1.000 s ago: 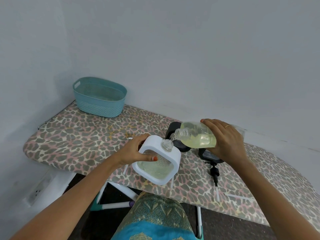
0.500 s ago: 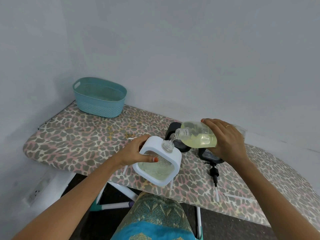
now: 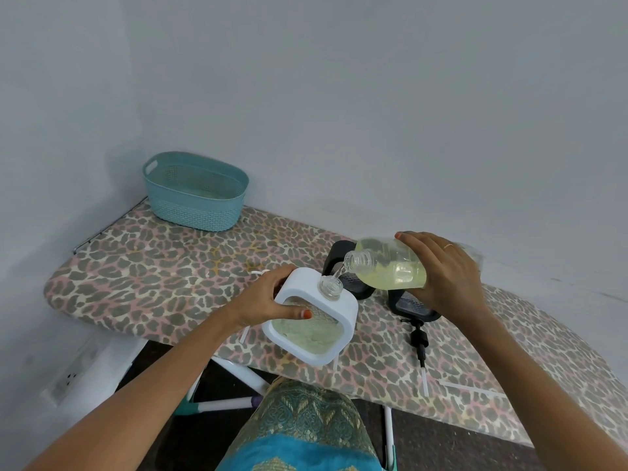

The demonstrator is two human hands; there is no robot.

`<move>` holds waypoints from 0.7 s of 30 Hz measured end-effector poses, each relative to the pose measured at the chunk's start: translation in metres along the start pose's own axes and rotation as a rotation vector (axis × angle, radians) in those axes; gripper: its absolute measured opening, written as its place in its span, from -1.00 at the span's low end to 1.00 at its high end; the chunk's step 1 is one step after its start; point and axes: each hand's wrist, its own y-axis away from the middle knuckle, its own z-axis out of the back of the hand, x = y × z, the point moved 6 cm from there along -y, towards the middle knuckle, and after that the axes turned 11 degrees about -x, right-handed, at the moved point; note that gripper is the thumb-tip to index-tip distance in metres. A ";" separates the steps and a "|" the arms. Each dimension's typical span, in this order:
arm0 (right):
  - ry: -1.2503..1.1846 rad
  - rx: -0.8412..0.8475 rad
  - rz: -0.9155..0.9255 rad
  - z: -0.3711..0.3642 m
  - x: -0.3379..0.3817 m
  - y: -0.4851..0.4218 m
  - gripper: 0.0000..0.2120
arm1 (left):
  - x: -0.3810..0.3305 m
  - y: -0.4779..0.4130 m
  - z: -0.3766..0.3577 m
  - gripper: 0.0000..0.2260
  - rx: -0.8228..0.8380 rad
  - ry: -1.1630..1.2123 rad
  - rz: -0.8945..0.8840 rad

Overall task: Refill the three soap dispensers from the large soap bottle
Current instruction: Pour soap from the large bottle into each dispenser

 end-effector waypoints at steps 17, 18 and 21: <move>0.006 -0.016 0.015 0.002 0.000 -0.001 -0.28 | 0.001 0.000 0.000 -0.33 -0.015 0.004 -0.006; 0.004 -0.017 0.015 0.003 0.000 -0.001 -0.29 | 0.001 0.000 -0.001 -0.33 -0.015 0.007 -0.007; 0.003 -0.016 0.013 0.004 0.000 -0.001 -0.29 | 0.002 0.000 -0.001 -0.33 -0.015 0.008 -0.004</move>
